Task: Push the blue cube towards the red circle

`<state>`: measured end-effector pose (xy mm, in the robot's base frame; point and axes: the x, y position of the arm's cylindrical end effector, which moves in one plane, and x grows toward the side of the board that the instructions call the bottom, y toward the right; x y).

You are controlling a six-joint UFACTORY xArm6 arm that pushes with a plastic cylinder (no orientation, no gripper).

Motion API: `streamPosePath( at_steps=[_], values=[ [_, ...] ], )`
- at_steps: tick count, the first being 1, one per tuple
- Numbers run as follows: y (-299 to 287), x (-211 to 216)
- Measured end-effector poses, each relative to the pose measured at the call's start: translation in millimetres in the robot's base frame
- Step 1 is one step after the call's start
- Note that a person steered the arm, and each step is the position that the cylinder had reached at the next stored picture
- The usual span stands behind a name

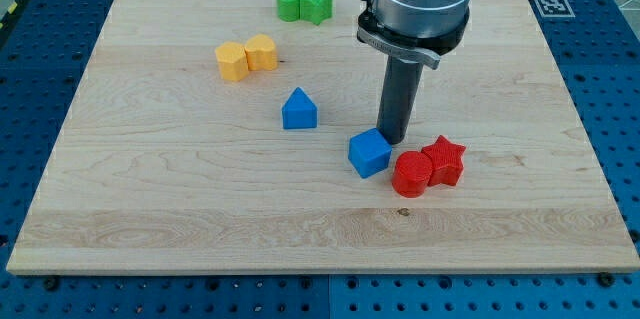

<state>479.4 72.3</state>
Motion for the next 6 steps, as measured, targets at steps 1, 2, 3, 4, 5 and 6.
streamPosePath(
  at_steps=[1,2,3,4,5,6],
  values=[
    [-6,0],
    [-15,0],
    [-18,0],
    [-18,-2],
    [-34,-4],
    [-73,-5]
  ],
)
